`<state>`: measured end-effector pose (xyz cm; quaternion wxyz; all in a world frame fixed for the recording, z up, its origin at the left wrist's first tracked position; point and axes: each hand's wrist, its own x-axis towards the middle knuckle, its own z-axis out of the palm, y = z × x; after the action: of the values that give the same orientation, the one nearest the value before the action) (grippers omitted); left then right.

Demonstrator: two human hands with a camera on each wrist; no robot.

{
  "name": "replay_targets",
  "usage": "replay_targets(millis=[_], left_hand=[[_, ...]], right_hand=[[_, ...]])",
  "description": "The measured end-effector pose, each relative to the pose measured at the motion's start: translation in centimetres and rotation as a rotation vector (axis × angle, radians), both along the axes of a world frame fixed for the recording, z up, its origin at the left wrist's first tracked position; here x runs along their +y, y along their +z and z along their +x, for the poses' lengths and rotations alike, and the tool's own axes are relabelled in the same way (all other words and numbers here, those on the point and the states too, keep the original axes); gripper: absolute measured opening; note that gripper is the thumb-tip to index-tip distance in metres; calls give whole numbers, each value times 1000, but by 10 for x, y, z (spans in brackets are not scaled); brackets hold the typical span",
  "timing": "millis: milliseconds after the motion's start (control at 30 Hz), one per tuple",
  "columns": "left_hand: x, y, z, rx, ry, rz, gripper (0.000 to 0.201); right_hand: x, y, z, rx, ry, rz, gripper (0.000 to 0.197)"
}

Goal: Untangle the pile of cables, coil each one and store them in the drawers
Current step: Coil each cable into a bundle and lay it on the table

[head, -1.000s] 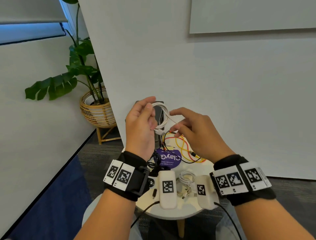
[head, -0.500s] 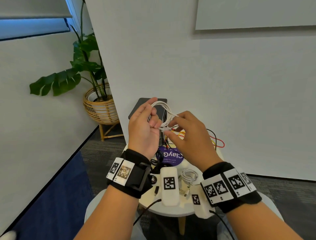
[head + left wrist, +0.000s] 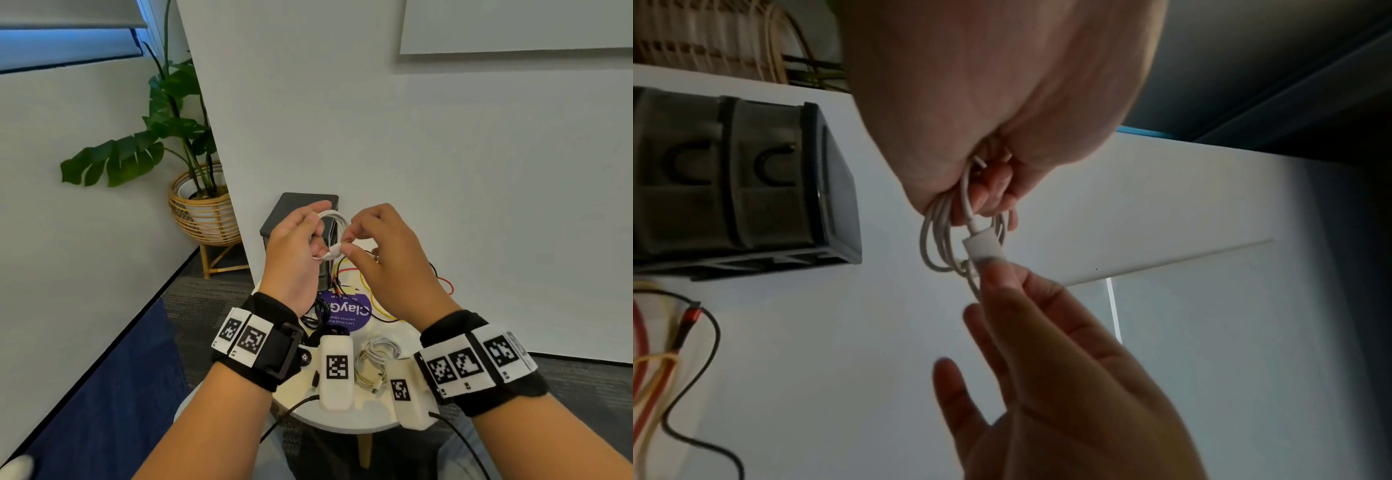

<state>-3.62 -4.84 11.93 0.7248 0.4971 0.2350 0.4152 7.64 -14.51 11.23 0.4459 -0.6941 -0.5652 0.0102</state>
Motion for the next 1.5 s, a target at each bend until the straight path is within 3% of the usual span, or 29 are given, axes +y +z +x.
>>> replay_targets(millis=[233,433,700,767,833,933,1133,1333,1500], left_hand=[[2,7,-2,-13,-133,3,28],[-2,11,1,-20,-163,13,30],[2,17,-4,320,-246,432,59],[3,19,-3,344,-201,499,58],[6,21,-2,365,-168,526,58],[11,25,-2,399,-138,538,58],[13,28,0,357,-153,497,56],[24,31,-1,288,-134,391,54],[21,27,-1,258,-205,318,39]], right_hand=[[10,3,6,422,162,-30,10],[15,0,-3,491,81,77,13],[19,0,5,685,-74,91,44],[18,4,7,776,-44,62,38],[15,9,10,914,37,54,17],[7,6,20,1111,125,79,35],[2,-4,22,997,180,-89,31],[1,-16,26,851,219,-91,29],[-3,-16,26,792,194,-140,25]])
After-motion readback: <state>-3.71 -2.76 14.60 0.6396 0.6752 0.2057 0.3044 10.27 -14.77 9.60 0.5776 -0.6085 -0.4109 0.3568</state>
